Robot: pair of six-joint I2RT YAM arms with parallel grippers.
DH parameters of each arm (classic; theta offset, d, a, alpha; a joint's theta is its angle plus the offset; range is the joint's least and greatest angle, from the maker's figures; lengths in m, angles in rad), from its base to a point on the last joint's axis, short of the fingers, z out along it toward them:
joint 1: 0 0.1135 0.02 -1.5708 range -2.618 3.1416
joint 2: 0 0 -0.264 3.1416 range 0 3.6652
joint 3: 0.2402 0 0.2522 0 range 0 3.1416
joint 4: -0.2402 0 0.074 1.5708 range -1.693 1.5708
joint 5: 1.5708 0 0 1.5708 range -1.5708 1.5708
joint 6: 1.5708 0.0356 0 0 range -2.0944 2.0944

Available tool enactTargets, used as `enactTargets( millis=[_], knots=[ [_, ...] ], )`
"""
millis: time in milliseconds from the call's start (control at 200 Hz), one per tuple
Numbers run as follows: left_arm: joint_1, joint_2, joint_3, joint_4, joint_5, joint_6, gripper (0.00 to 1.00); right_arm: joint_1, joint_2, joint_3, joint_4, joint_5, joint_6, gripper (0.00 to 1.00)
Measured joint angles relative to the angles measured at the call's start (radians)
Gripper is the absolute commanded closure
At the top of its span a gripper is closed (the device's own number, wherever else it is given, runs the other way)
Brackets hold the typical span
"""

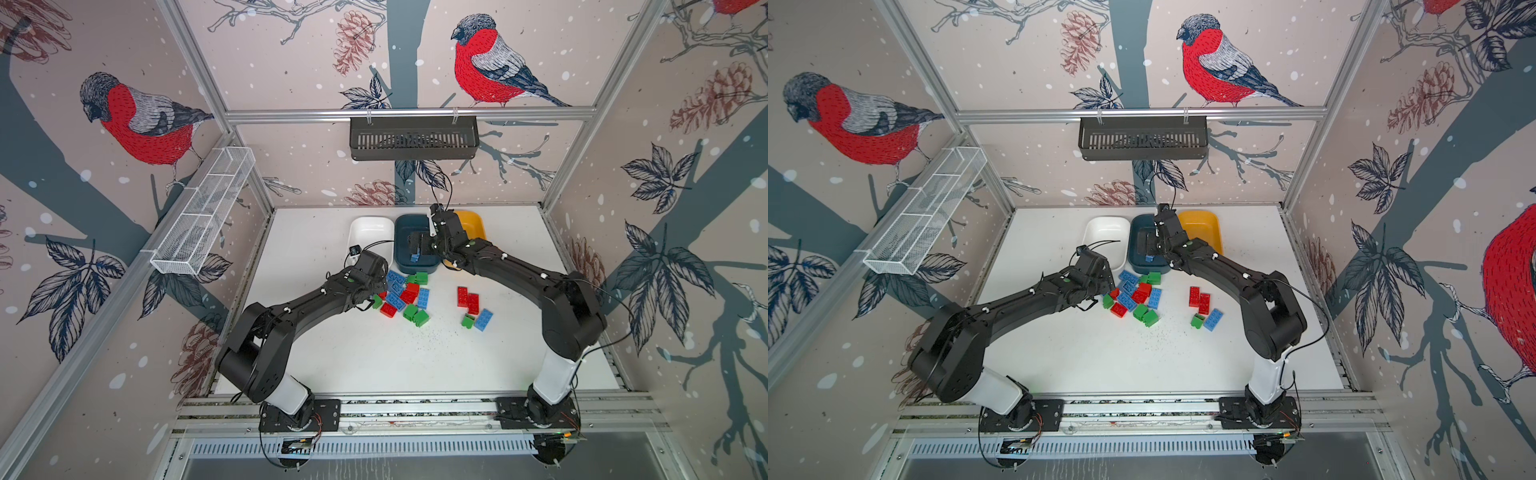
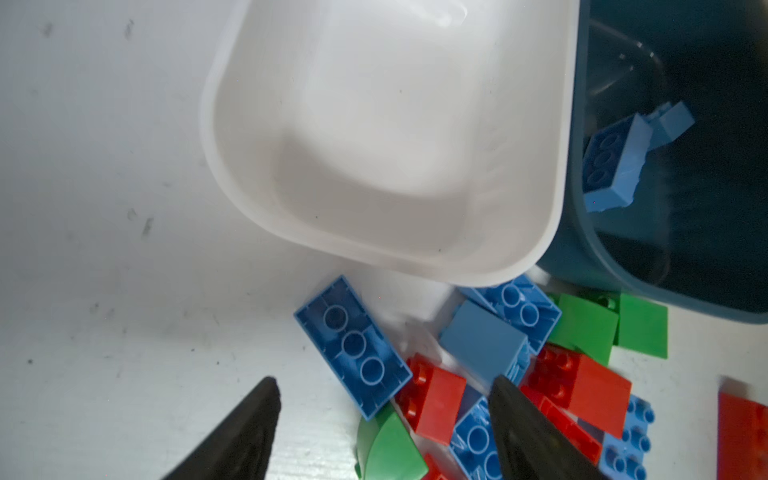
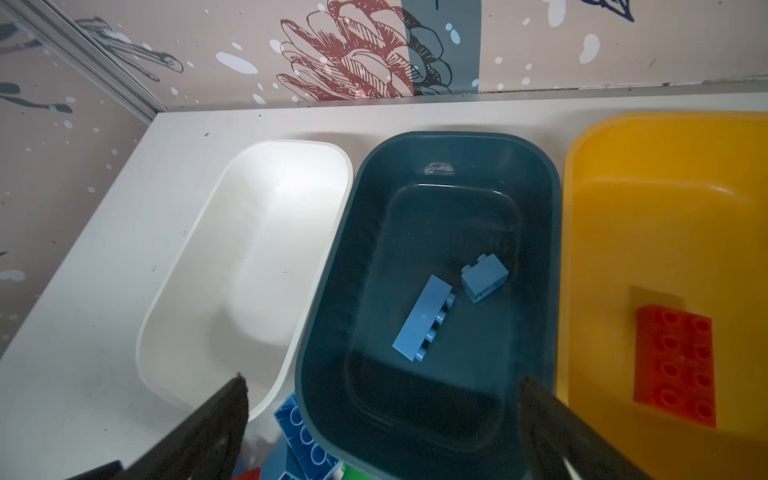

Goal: Sort the legos into containers by color
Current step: 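Carry the light blue brick into the teal bin while the left grasps a green brick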

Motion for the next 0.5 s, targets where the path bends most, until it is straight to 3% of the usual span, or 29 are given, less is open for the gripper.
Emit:
enactTargets(
  millis=[100, 285, 360, 500],
  knots=[
    [0.000, 0.022, -0.015, -0.013, 0.076, 0.001, 0.35, 0.001, -0.035, -0.047, 0.007, 0.023, 0.023, 0.00],
    [0.000, 0.055, -0.033, -0.027, 0.168, 0.010, 0.38, 0.001, -0.037, -0.053, 0.016, 0.052, 0.048, 0.00],
    [0.000, 0.069, -0.033, -0.031, 0.177, 0.023, 0.45, 0.001, -0.033, -0.044, 0.016, 0.058, 0.052, 0.00],
    [0.000, 0.101, -0.023, -0.035, 0.191, 0.035, 0.47, 0.001, -0.031, -0.033, 0.019, 0.063, 0.065, 0.00]
  ],
)
